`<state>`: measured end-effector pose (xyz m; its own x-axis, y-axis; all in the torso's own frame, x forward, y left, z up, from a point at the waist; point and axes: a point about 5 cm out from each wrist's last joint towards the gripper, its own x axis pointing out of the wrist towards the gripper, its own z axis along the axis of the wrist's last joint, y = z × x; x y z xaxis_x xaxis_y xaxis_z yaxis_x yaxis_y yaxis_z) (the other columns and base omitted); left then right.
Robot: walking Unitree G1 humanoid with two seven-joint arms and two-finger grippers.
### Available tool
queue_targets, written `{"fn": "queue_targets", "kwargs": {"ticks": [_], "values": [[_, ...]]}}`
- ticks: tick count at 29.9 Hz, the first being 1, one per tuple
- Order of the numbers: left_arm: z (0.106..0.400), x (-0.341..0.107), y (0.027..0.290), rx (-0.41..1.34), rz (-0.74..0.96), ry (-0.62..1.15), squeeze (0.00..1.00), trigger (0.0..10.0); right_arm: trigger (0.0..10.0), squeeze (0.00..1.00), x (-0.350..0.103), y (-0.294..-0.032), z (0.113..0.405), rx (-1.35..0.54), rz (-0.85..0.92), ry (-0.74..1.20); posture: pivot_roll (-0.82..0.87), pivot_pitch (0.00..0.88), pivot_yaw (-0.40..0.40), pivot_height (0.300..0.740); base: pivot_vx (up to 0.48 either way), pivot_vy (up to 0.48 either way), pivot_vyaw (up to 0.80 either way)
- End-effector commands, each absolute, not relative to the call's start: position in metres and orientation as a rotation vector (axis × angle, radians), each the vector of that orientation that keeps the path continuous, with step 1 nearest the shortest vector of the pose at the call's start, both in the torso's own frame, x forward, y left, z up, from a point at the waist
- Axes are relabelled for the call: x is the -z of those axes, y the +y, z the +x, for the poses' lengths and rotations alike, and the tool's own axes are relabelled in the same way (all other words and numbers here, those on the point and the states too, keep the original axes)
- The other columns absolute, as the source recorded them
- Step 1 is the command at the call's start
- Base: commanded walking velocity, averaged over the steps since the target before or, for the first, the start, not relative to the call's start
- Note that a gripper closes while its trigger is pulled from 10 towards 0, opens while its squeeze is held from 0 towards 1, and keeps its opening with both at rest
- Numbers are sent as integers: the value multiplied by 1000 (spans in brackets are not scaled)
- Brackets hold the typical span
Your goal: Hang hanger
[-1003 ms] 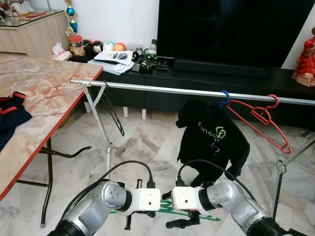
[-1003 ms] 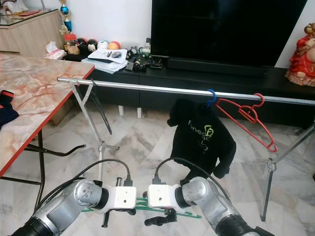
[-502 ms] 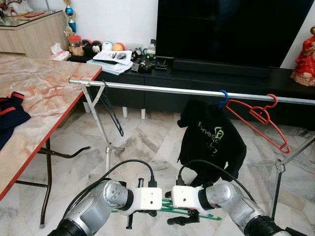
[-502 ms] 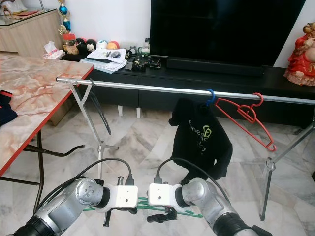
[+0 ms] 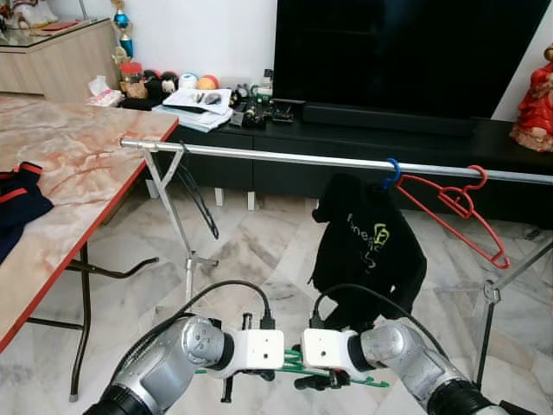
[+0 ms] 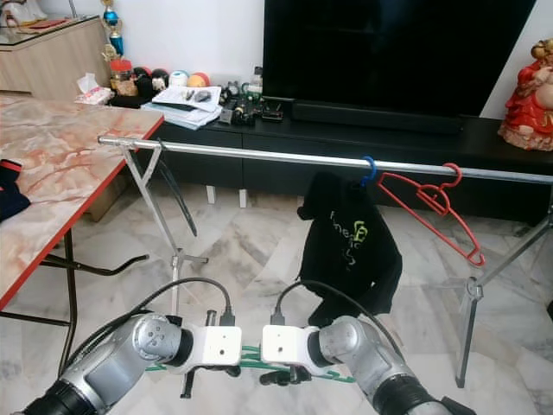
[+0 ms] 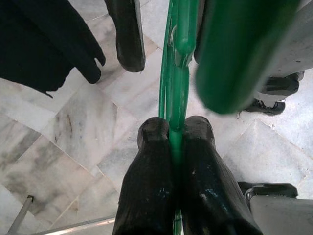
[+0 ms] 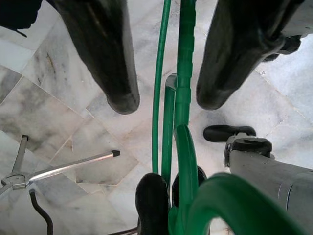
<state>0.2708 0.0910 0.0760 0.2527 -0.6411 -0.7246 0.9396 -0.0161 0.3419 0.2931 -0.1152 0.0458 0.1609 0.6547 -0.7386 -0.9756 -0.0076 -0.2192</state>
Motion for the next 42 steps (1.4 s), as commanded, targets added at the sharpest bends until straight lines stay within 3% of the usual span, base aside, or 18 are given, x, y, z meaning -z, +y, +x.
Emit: {"fn": "queue_targets", "kwargs": {"ticks": [1,35,36,37,38,42], "values": [[273,-82,89,1307,940,389,0,10000,0,0,-51,-113,298,-1367,-834,471,115,0,-45,740,0,0,0],[276,-83,89,1290,969,360,0,10000,0,0,-46,-106,292,-1417,-814,464,112,0,-28,740,0,0,0],[274,-82,90,1309,958,367,333,10000,0,0,-46,-105,291,-1423,-813,462,112,0,-28,740,0,0,0],[274,-82,90,1309,958,367,333,10000,0,0,-46,-105,291,-1423,-813,462,112,0,-28,740,0,0,0],[272,-83,90,1327,941,373,1000,10000,0,0,-46,-104,291,-1426,-811,460,111,0,-26,740,0,0,0],[269,-83,93,1349,932,382,1000,10000,0,0,-46,-105,289,-1441,-803,464,112,0,-25,740,0,0,0]]}}
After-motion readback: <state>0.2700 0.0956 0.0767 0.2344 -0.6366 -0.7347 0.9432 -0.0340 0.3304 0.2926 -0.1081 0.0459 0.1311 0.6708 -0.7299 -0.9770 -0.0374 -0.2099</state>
